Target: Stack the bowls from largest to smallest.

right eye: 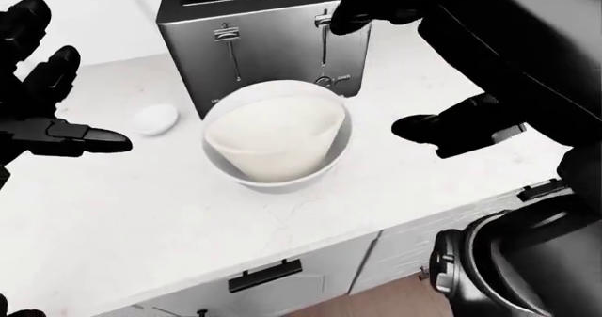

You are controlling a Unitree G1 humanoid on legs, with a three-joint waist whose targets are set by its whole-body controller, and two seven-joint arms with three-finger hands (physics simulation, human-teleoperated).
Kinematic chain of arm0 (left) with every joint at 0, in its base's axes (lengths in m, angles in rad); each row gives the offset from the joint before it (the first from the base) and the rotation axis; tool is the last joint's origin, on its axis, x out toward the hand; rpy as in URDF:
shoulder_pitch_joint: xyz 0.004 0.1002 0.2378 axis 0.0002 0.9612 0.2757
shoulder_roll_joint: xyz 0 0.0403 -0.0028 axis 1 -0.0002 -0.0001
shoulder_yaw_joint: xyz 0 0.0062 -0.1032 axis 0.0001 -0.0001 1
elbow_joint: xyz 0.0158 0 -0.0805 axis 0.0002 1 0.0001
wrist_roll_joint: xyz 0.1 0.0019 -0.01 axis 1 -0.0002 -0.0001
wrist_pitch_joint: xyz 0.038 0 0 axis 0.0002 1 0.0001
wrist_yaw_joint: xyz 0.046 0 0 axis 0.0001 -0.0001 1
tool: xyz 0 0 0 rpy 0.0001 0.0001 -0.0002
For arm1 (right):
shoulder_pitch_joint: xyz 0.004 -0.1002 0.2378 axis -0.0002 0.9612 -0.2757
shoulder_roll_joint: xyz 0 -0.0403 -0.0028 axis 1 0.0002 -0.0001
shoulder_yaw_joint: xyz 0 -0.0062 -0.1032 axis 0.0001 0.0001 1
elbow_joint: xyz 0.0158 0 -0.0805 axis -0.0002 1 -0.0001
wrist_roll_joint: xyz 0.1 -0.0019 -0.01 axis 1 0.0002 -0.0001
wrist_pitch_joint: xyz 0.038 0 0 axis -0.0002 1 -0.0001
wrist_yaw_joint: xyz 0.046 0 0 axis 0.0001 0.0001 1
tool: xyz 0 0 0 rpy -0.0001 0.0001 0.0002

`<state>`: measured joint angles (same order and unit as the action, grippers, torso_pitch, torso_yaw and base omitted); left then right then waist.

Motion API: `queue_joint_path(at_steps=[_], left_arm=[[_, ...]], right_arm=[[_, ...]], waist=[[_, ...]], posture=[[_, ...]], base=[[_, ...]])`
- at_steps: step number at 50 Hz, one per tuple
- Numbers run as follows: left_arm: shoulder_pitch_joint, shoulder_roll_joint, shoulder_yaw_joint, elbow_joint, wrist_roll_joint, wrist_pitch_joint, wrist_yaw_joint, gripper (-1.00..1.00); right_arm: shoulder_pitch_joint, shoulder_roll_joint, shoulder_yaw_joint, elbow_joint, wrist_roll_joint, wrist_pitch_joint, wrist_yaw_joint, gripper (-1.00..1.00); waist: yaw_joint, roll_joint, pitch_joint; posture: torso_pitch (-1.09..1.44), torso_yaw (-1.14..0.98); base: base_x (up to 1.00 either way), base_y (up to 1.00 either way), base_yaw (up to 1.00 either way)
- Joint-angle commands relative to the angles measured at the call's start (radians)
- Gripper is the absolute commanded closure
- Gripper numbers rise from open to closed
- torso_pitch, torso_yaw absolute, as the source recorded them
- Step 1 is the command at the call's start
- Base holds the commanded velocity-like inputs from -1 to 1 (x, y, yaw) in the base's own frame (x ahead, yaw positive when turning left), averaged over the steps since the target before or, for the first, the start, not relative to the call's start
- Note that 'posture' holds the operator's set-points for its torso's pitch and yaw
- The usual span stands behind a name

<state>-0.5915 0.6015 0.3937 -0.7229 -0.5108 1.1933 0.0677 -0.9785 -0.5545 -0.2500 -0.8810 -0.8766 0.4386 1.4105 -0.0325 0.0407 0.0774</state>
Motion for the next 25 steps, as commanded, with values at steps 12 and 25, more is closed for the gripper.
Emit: queue_joint_path(at_steps=[12, 25], left_arm=[[-0.122, -0.01, -0.113, 0.166, 0.287, -0.087, -0.152, -1.0], [-0.307, -0.093, -0.261, 0.533, 0.652, -0.273, -0.402, -1.0]], right_arm=[[0.247, -0.25, -0.16, 0.087, 0.315, 0.031, -0.334, -1.0], [0.401, -0.244, -0.221, 0.075, 0.378, -0.01, -0.422, -1.0]], waist=[[0.017, -0.029, -0.033], [0.029, -0.059, -0.041]], posture=[[0.0, 0.0], [0.0, 0.0]], base=[[0.0, 0.0, 0.0], [0.0, 0.0, 0.0]])
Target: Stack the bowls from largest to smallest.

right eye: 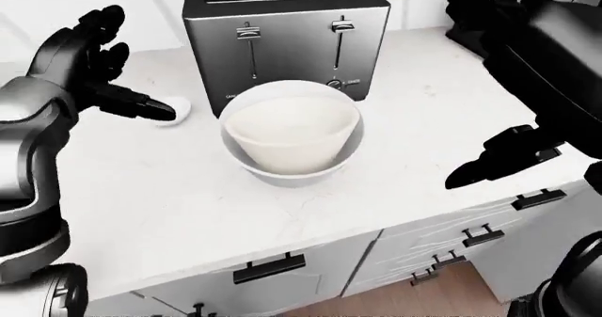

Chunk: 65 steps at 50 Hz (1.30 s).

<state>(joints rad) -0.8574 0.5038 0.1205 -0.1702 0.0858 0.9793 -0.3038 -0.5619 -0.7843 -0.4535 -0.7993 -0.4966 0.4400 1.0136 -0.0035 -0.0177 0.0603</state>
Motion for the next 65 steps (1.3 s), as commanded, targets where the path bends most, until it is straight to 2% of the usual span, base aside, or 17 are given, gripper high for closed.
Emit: queue_joint_path(at_steps=[1, 7, 15, 17, 19, 22, 28, 33, 39, 52, 59, 65], left_arm=[[-0.052, -0.004, 0.001, 0.01, 0.081, -0.079, -0.052, -1.0], [-0.158, -0.052, 0.0, 0.28, 0.195, -0.246, -0.095, -1.0], [-0.306, -0.077, -0.001, 0.682, 0.23, -0.478, -0.033, -1.0], [-0.32, -0.076, -0.013, 0.736, 0.243, -0.517, -0.038, -1.0], [-0.354, -0.066, -0.021, 0.849, 0.26, -0.619, -0.03, -1.0], [-0.403, -0.059, -0.016, 0.996, 0.261, -0.707, -0.035, -1.0], [-0.431, -0.03, -0.042, 1.146, 0.335, -0.881, -0.075, -1.0], [-0.443, -0.028, -0.039, 1.231, 0.369, -0.913, -0.108, -1.0], [-0.449, -0.028, -0.033, 1.296, 0.387, -0.889, -0.115, -1.0], [-0.445, -0.04, -0.035, 1.383, 0.42, -0.834, -0.008, -1.0], [-0.443, -0.04, -0.029, 1.415, 0.423, -0.827, 0.036, -1.0], [-0.445, -0.048, -0.031, 1.421, 0.426, -0.816, 0.045, -1.0]], right_arm=[[-0.008, -0.013, -0.024, -0.007, 0.001, -0.015, -0.027, -1.0], [0.033, 0.011, -0.032, 0.016, 0.003, -0.056, -0.056, -1.0], [0.071, 0.045, -0.04, 0.051, -0.007, -0.116, -0.079, -1.0], [0.077, 0.051, -0.042, 0.064, -0.005, -0.128, -0.086, -1.0], [0.081, 0.055, -0.042, 0.076, -0.006, -0.138, -0.093, -1.0], [0.086, 0.064, -0.037, 0.09, -0.011, -0.149, -0.103, -1.0], [0.096, 0.082, -0.027, 0.114, -0.032, -0.179, -0.119, -1.0], [0.113, 0.11, -0.014, 0.135, -0.052, -0.213, -0.14, -1.0], [0.114, 0.142, 0.011, 0.16, -0.082, -0.243, -0.156, -1.0], [0.135, 0.179, 0.016, 0.194, -0.102, -0.293, -0.181, -1.0], [0.142, 0.201, 0.036, 0.235, -0.123, -0.331, -0.212, -1.0], [0.148, 0.205, 0.029, 0.229, -0.124, -0.335, -0.206, -1.0]], waist=[[0.001, -0.002, -0.025], [0.003, -0.012, -0.03], [0.003, -0.02, -0.039], [0.004, -0.021, -0.042], [0.003, -0.021, -0.042], [0.004, -0.023, -0.046], [0.002, -0.023, -0.049], [0.002, -0.022, -0.051], [0.0, -0.019, -0.055], [-0.003, -0.015, -0.058], [-0.005, -0.014, -0.06], [-0.004, -0.013, -0.062]], posture=[[0.0, 0.0], [0.0, 0.0], [0.0, 0.0], [0.0, 0.0], [0.0, 0.0], [0.0, 0.0], [0.0, 0.0], [0.0, 0.0], [0.0, 0.0], [0.0, 0.0], [0.0, 0.0], [0.0, 0.0]], base=[[0.0, 0.0, 0.0], [0.0, 0.0, 0.0], [0.0, 0.0, 0.0], [0.0, 0.0, 0.0], [0.0, 0.0, 0.0], [0.0, 0.0, 0.0], [0.0, 0.0, 0.0], [0.0, 0.0, 0.0], [0.0, 0.0, 0.0], [0.0, 0.0, 0.0], [0.0, 0.0, 0.0], [0.0, 0.0, 0.0]])
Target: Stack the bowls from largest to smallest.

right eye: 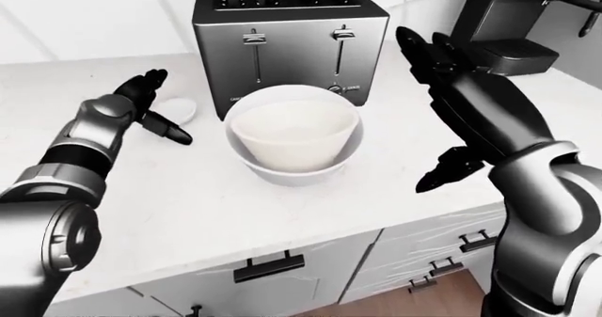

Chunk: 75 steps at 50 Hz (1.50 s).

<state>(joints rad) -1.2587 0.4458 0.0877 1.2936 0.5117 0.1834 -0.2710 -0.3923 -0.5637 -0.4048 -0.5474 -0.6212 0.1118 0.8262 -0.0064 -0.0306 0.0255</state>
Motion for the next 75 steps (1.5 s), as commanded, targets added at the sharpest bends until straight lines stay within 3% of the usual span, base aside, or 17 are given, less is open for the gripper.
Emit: queue_joint_path(at_steps=[1, 34, 44, 66, 75], left_arm=[[-0.044, 0.009, 0.003, -0.042, -0.001, -0.019, 0.013, -1.0], [-0.023, -0.002, 0.001, -0.025, 0.004, -0.009, 0.021, -0.98], [-0.022, -0.005, -0.001, -0.03, 0.007, -0.016, 0.011, -0.56], [0.036, -0.023, -0.018, -0.028, 0.044, -0.082, 0.04, -0.01], [0.015, -0.006, -0.01, -0.062, 0.043, -0.101, 0.031, 0.23]], right_arm=[[-0.019, -0.014, -0.02, -0.022, 0.001, -0.009, -0.02, -1.0], [-0.005, 0.002, -0.018, -0.007, -0.009, -0.03, -0.043, -1.0], [0.005, 0.007, -0.02, 0.002, -0.008, -0.043, -0.054, -1.0], [0.031, 0.028, -0.022, 0.004, -0.011, -0.064, -0.069, -1.0], [0.018, 0.026, -0.019, -0.02, -0.01, -0.038, -0.049, -1.0]], waist=[[-0.001, 0.0, -0.027], [0.001, 0.001, -0.034], [0.001, 0.002, -0.034], [0.0, 0.009, -0.041], [-0.003, 0.013, -0.041]], posture=[[0.0, 0.0], [0.0, 0.0], [0.0, 0.0], [0.0, 0.0], [0.0, 0.0]], base=[[0.0, 0.0, 0.0], [0.0, 0.0, 0.0], [0.0, 0.0, 0.0], [0.0, 0.0, 0.0], [0.0, 0.0, 0.0]])
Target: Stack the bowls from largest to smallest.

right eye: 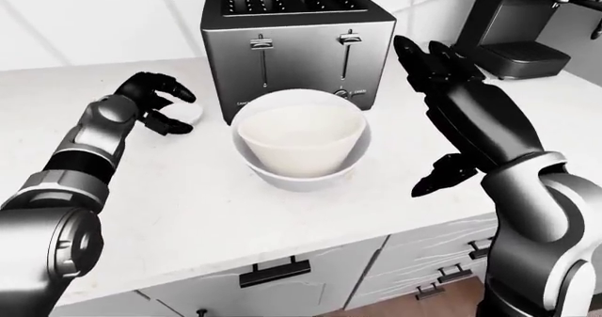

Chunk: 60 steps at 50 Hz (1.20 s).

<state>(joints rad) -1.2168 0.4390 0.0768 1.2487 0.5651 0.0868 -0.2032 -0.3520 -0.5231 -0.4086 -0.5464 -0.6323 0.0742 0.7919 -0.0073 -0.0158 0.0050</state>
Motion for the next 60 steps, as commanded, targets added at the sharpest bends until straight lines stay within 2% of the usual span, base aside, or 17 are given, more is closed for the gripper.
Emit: queue_joint_path(at_steps=[1, 13, 27, 31, 41, 51, 56, 60], left_arm=[[-0.027, 0.004, 0.002, -0.02, -0.013, -0.006, -0.04, 0.24], [-0.009, 0.059, 0.016, -0.149, -0.036, 0.005, -0.109, 0.29], [0.084, 0.111, 0.064, -0.514, -0.076, 0.144, -0.254, 0.38], [0.118, 0.117, 0.081, -0.636, -0.098, 0.205, -0.297, 0.43], [0.246, 0.128, 0.125, -1.106, -0.15, 0.456, -0.452, 0.48], [0.326, 0.15, 0.148, -1.495, -0.169, 0.678, -0.592, 0.5], [0.308, 0.149, 0.127, -1.634, -0.165, 0.79, -0.648, 0.51], [0.268, 0.129, 0.089, -1.717, -0.143, 0.873, -0.688, 0.52]], right_arm=[[-0.021, -0.014, -0.014, -0.022, 0.001, -0.001, -0.016, -1.0], [-0.048, -0.025, -0.01, -0.074, 0.004, 0.05, 0.02, -1.0], [-0.067, -0.031, -0.006, -0.149, 0.007, 0.118, 0.067, -1.0], [-0.065, -0.031, -0.007, -0.155, 0.009, 0.121, 0.068, -1.0], [-0.071, -0.032, -0.003, -0.179, 0.011, 0.141, 0.079, -1.0], [-0.079, -0.032, -0.002, -0.219, 0.013, 0.173, 0.1, -1.0], [-0.074, -0.024, 0.004, -0.223, 0.008, 0.171, 0.096, -1.0], [-0.066, -0.023, -0.004, -0.224, 0.013, 0.166, 0.094, -1.0]], waist=[[-0.003, -0.001, -0.02], [-0.009, 0.002, -0.012], [-0.014, 0.004, 0.003], [-0.012, 0.005, 0.005], [-0.011, 0.008, 0.012], [-0.008, 0.006, 0.021], [-0.005, 0.004, 0.023], [-0.001, -0.001, 0.026]], posture=[[0.0, 0.0], [0.0, 0.0], [0.0, 0.0], [0.0, 0.0], [0.0, 0.0], [0.0, 0.0], [0.0, 0.0], [0.0, 0.0]], base=[[0.0, 0.0, 0.0], [0.0, 0.0, 0.0], [0.0, 0.0, 0.0], [0.0, 0.0, 0.0], [0.0, 0.0, 0.0], [0.0, 0.0, 0.0], [0.0, 0.0, 0.0], [0.0, 0.0, 0.0]])
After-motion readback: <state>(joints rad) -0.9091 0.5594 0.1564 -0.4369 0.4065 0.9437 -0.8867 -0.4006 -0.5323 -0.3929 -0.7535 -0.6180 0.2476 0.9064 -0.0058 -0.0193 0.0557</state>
